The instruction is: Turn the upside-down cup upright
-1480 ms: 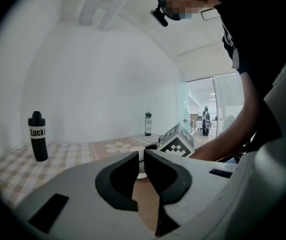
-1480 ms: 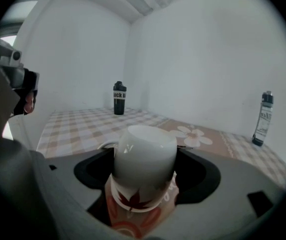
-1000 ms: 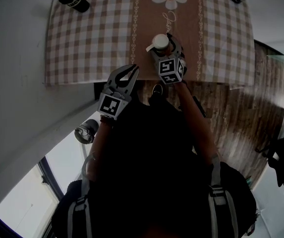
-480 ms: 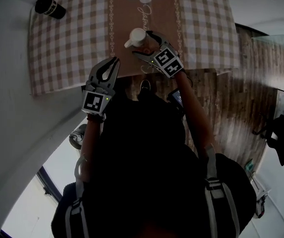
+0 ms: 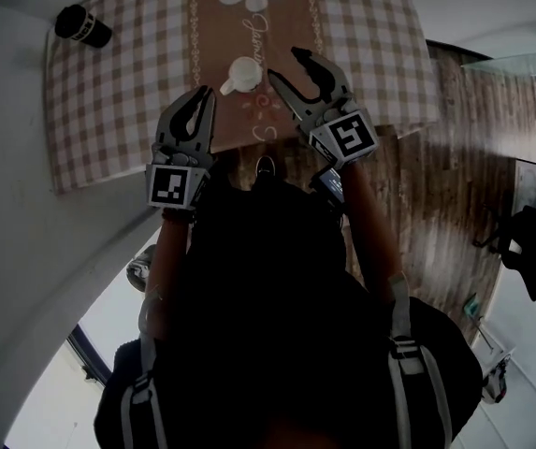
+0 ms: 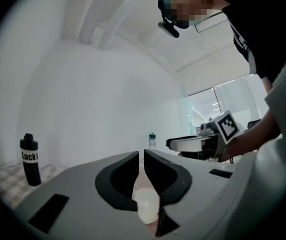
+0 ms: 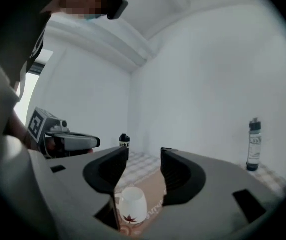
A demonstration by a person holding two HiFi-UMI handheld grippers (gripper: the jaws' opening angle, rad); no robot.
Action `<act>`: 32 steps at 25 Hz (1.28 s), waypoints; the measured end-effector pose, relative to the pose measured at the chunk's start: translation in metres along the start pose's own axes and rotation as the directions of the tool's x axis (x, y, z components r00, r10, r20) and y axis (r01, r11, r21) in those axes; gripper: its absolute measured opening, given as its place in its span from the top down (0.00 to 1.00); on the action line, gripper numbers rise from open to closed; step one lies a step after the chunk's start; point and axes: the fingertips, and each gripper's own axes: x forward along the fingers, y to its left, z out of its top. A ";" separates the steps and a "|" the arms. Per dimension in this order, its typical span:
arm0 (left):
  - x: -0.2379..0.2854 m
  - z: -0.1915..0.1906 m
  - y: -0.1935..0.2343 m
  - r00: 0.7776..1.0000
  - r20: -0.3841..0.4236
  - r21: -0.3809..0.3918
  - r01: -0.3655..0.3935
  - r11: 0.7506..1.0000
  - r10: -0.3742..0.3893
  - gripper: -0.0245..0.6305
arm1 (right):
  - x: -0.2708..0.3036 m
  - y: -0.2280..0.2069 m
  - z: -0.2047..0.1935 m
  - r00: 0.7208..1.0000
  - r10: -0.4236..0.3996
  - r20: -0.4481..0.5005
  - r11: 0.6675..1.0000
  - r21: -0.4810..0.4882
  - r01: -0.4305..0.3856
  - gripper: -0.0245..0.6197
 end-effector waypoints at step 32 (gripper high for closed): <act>-0.003 0.006 -0.026 0.980 0.082 0.049 -0.184 0.982 0.180 0.98 | -0.018 0.056 0.000 0.966 -0.250 0.071 0.966 -0.044 0.254 0.96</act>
